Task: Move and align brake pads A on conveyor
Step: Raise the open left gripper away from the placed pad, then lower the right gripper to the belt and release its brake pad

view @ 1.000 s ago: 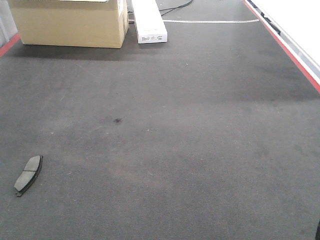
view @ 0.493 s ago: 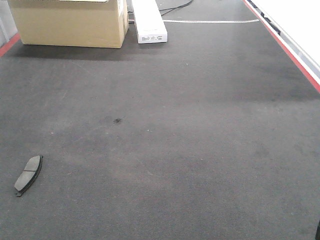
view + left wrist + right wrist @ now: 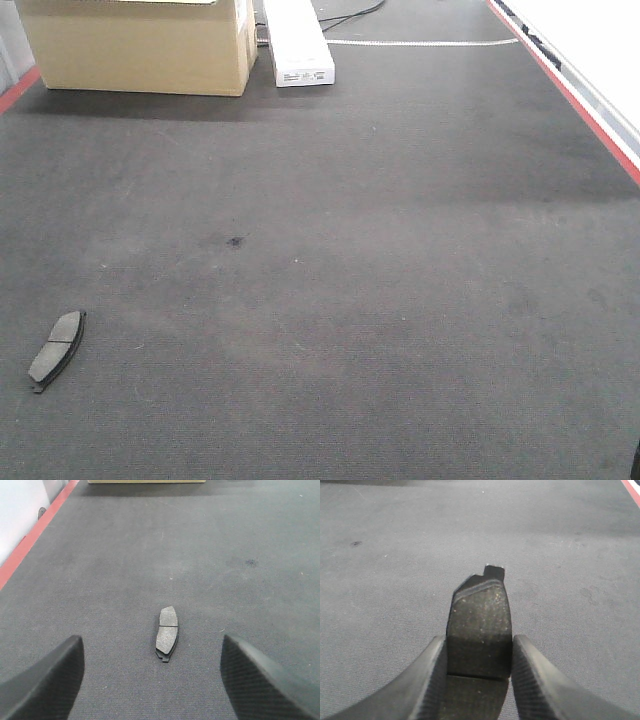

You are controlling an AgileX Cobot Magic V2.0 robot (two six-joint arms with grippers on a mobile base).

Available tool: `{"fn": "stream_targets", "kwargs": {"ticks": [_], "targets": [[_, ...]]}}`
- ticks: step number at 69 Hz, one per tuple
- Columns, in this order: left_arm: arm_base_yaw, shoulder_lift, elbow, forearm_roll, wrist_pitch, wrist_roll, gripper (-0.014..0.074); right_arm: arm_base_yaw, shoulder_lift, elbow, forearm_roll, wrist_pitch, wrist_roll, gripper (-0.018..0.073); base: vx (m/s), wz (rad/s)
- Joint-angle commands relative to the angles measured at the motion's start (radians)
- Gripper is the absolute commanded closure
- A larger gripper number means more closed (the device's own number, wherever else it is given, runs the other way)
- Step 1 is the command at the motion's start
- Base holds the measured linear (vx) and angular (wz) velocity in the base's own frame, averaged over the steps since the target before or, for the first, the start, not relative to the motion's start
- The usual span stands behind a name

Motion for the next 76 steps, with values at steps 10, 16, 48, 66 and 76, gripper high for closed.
{"fn": "stream_targets", "kwargs": {"ticks": [10,16,48,66,76], "targets": [[-0.002,0.011,-0.025,0.005,-0.061,-0.001,0.0055,-0.003,0.012,-0.028,-0.011,-0.096,-0.004,0.0566,0.0,0.0],[-0.002,0.011,-0.025,0.005,-0.061,-0.001,0.0055,-0.003,0.012,-0.028,-0.012,-0.112,-0.004,0.0566,0.0,0.0],[-0.001,0.011,-0.025,0.005,-0.06,-0.001,0.0055,-0.003,0.366,-0.093,-0.007,-0.128,0.003,0.0566,0.0,0.0],[-0.001,0.011,-0.025,0.005,-0.058,-0.001,0.0055,-0.003,0.665,-0.263,-0.007,-0.077,0.002,0.0566,0.0,0.0],[-0.001,0.011,-0.025,0.005,-0.058,-0.001,0.0055,-0.003,0.82,-0.377,-0.012,0.02,0.001,0.0566,0.0,0.0]]}}
